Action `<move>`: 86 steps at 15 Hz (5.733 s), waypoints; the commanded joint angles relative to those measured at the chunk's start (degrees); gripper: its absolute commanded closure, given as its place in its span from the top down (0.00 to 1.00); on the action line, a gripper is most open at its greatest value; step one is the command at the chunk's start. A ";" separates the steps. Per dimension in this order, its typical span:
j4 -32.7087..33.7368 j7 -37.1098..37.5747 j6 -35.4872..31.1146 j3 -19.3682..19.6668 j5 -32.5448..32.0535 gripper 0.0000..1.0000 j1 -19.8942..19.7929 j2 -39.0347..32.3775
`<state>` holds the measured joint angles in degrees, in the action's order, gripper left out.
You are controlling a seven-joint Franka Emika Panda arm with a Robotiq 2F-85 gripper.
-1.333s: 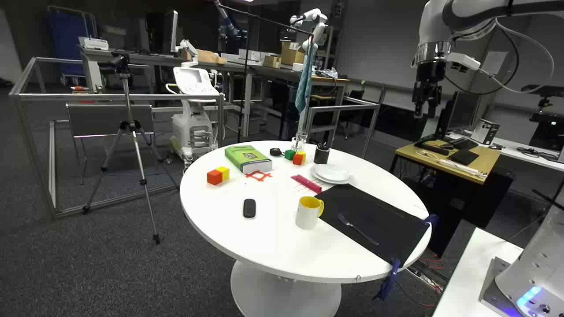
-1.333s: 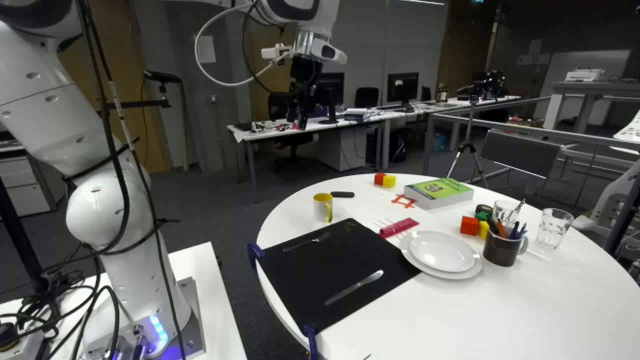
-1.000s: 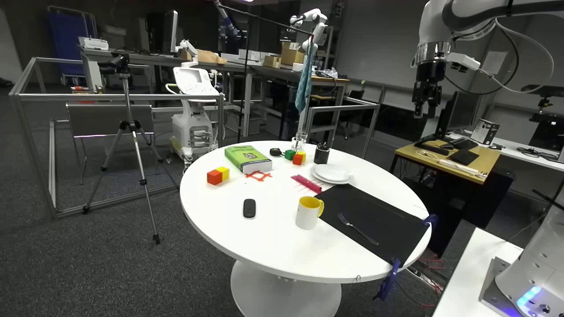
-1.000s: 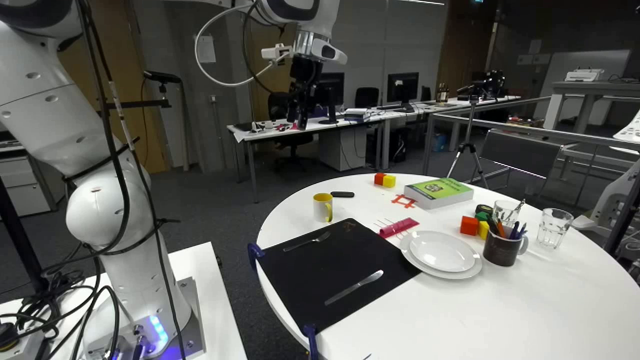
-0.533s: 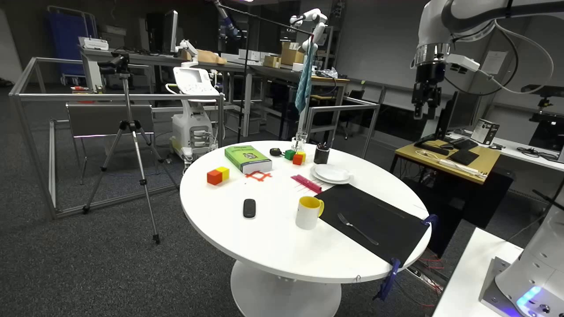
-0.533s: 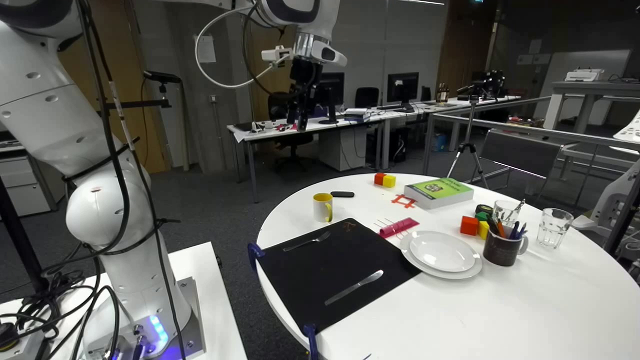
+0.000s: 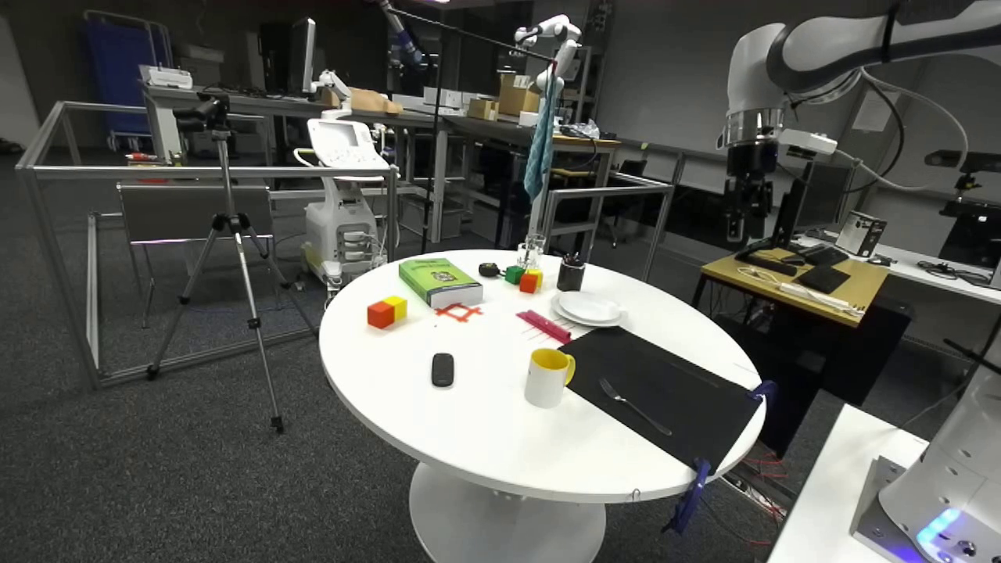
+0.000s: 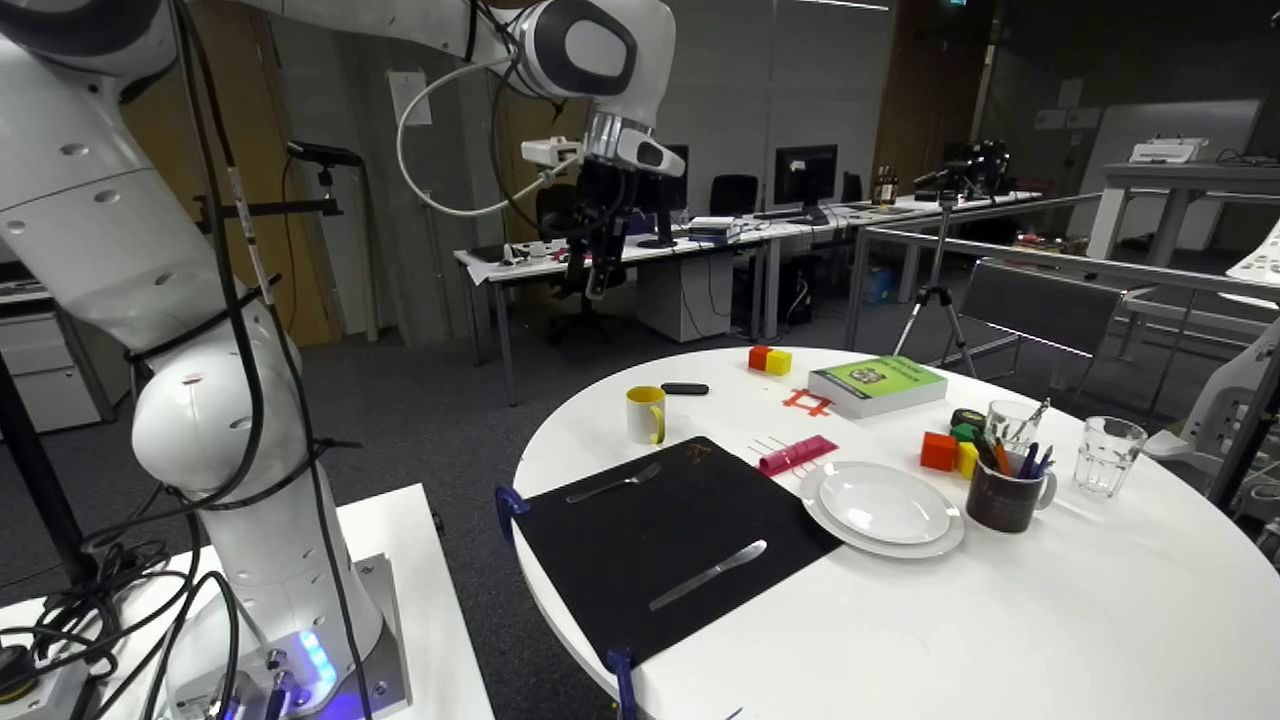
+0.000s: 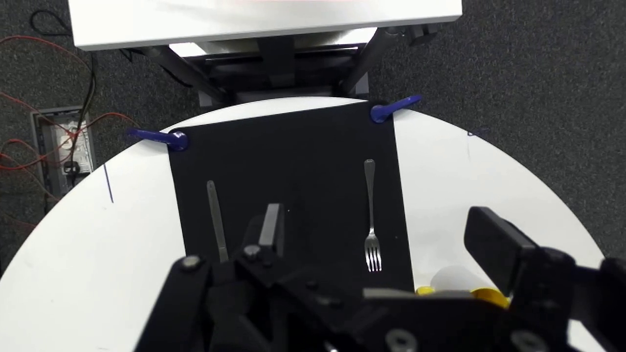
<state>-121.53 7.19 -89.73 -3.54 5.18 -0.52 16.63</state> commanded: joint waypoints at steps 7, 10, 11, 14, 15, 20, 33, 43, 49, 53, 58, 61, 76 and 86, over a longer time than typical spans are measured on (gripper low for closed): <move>-8.63 4.21 -10.09 -1.82 0.39 1.00 2.10 -0.89; -11.21 5.09 -12.45 -2.20 0.67 1.00 2.29 -0.95; -12.11 5.32 -13.34 -2.22 0.86 1.00 2.40 -0.99; -14.56 6.57 -16.40 -2.20 1.51 1.00 2.69 -0.99; -15.29 6.87 -17.46 -2.20 1.86 1.00 2.74 -1.06; -19.69 8.79 -24.12 -2.92 2.11 1.00 3.09 -1.54; -32.36 12.74 -40.16 -9.48 -11.39 1.00 5.86 -2.58; -35.41 16.94 -50.51 -8.16 -5.26 1.00 5.85 -2.72; -35.41 16.99 -50.70 -7.45 -4.40 1.00 5.67 -2.72; -35.91 19.21 -52.49 -7.98 -5.33 1.00 5.18 -2.74; -38.08 32.78 -65.11 -11.06 -14.02 1.00 1.42 -5.52; -37.42 40.89 -68.82 -11.95 -22.59 1.00 -1.16 -9.16; -27.38 41.40 -74.60 -11.14 -28.12 1.00 -2.61 -28.64; -18.91 41.21 -72.30 -11.97 -29.04 1.00 -1.47 -37.41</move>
<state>-143.17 49.02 -162.48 -15.22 -24.00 -2.20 -18.77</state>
